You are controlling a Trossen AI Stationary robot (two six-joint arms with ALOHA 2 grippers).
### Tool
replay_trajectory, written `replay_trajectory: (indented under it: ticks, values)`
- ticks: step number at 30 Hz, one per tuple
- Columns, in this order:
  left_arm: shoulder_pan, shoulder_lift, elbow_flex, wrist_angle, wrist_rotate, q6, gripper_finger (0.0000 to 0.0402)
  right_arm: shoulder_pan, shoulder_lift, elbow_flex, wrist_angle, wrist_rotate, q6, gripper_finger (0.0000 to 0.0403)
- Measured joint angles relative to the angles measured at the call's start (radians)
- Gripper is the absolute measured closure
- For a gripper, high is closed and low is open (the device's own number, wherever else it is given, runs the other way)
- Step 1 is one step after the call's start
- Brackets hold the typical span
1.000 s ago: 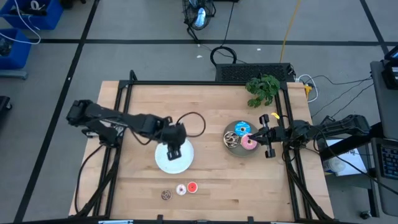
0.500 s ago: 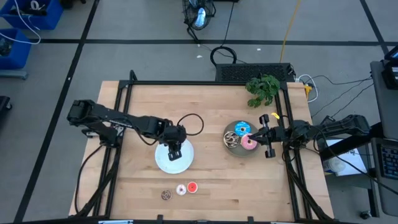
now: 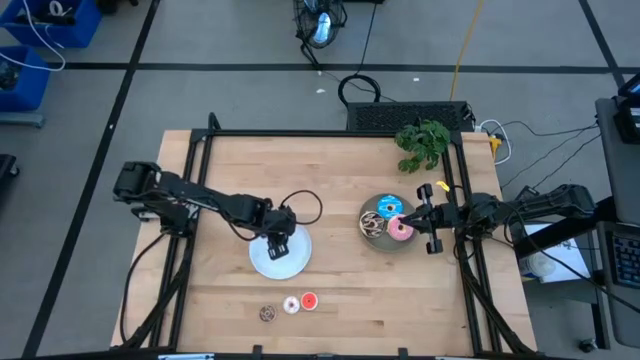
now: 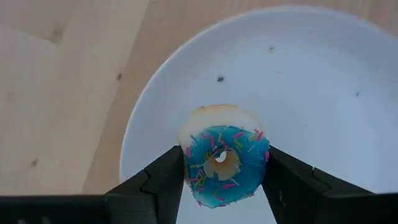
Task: Pick & Place donuts
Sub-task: Put the small blue donut on the white plate
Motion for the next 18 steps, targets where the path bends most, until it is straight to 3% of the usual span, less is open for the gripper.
replay_trajectory:
  ticks: [12, 18]
  values:
    - [-0.015, 0.092, 0.013, 0.016, -0.011, 0.119, 0.0198, 0.000, 0.006, 0.000, 0.002, 0.002, 0.003, 0.0403]
    - [-0.023, 0.094, 0.013, 0.016, -0.025, 0.137, 0.0140, 0.000, 0.007, 0.000, 0.001, 0.002, 0.003, 0.0403]
